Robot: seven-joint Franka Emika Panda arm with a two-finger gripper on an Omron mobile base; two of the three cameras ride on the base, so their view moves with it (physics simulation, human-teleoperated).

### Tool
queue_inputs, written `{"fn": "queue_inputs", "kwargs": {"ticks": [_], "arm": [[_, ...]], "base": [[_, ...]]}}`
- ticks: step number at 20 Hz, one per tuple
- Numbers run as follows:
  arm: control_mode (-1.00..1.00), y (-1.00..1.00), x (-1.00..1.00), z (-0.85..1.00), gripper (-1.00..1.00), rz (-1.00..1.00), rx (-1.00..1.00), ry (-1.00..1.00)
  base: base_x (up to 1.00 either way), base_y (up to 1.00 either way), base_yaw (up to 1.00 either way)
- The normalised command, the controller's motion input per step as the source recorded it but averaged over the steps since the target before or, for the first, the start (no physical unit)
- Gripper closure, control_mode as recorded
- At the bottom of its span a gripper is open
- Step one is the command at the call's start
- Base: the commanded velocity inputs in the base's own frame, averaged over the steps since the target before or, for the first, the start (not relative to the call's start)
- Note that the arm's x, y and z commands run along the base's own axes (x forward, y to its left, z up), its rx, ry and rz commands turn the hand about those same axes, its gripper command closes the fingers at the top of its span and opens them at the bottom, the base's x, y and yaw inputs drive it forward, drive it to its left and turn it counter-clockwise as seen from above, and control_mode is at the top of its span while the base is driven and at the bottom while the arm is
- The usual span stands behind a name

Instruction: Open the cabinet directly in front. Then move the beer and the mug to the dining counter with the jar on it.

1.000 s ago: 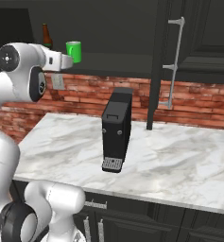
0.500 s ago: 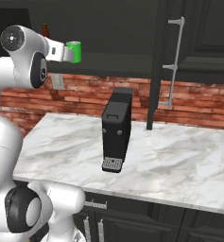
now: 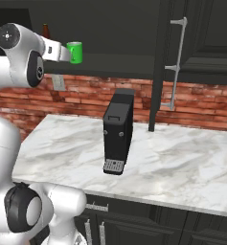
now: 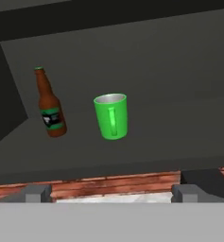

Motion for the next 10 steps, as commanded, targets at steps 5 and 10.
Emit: {"fn": "queue_inputs", "kwargs": {"ticks": [5, 10], "arm": [[-1.00, 0.14, 0.29, -0.02, -1.00, 0.00, 0.00, 0.00], [-1.00, 0.00, 0.36, 0.00, -1.00, 0.00, 0.00, 0.00]], "base": [[0.00, 0.00, 0.00], [0.00, 0.00, 0.00]]}}
